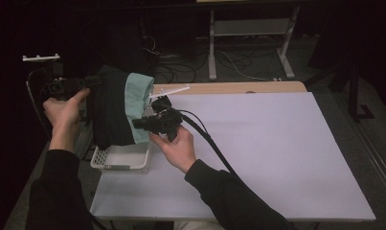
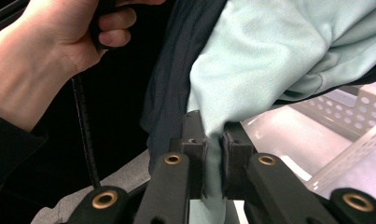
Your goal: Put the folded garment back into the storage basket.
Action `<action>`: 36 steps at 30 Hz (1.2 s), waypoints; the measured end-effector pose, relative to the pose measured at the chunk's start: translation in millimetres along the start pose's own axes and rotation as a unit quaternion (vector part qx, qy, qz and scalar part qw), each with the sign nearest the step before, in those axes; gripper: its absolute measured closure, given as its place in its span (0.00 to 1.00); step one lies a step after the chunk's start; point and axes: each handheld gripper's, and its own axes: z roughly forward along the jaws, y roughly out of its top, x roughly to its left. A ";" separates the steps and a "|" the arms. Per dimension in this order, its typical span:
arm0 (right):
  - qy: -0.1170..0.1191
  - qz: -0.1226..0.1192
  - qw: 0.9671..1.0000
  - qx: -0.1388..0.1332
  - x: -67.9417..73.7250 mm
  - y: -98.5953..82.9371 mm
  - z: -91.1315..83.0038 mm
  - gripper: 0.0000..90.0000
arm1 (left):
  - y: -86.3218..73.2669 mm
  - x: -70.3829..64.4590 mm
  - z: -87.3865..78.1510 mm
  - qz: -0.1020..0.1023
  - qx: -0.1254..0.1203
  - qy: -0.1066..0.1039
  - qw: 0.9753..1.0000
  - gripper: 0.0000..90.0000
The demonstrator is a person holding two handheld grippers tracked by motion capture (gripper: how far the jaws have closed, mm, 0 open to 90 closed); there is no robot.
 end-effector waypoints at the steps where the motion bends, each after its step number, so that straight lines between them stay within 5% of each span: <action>1: 0.000 0.000 1.000 0.000 0.1 -0.9 1.8 0.90 | -1.1 1.9 -0.4 0.000 0.000 -0.001 1.000 0.90; 16: 0.011 0.014 1.000 -0.004 -1.2 -15.6 23.2 0.90 | -16.3 19.8 -2.4 0.002 0.001 0.007 1.000 0.91; 36: 0.022 0.053 0.998 -0.001 -23.6 -44.1 49.1 0.90 | -43.5 39.9 8.4 0.000 0.005 0.018 1.000 0.91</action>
